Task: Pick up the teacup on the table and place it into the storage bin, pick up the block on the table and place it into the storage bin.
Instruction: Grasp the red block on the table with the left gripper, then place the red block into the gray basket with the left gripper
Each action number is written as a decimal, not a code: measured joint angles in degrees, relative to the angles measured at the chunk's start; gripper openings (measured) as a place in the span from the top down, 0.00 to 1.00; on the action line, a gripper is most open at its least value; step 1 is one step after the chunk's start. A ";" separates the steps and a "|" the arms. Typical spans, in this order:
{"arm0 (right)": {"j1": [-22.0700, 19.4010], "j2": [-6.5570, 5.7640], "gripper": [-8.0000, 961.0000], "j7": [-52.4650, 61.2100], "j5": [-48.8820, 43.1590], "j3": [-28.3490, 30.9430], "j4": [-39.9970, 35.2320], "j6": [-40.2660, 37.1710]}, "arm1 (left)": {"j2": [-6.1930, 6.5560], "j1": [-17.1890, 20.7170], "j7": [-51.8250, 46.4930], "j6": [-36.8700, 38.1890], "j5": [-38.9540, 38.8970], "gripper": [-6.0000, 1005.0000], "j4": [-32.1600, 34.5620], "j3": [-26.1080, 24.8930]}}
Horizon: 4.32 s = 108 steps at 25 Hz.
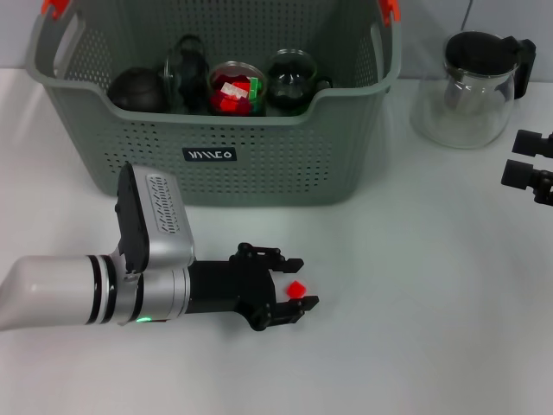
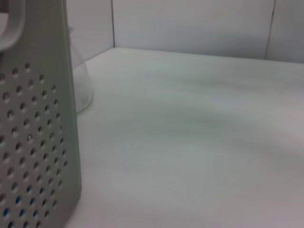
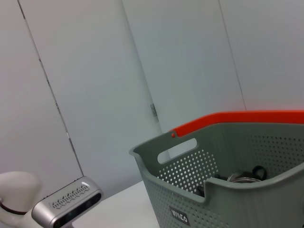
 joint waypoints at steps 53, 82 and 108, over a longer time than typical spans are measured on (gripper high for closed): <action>-0.04 0.08 0.29 0.06 0.01 0.21 0.60 -0.17 | -0.19 -0.24 2.99 -5.09 -2.41 0.45 -2.94 0.96; -0.12 0.09 0.28 0.05 0.01 0.00 0.77 -0.25 | -0.01 -0.38 2.44 -5.00 -2.78 0.81 -2.68 0.91; 0.19 0.00 0.29 0.05 0.01 0.31 0.71 -1.28 | 6.87 4.29 -32.91 37.99 3.14 0.81 11.71 -26.40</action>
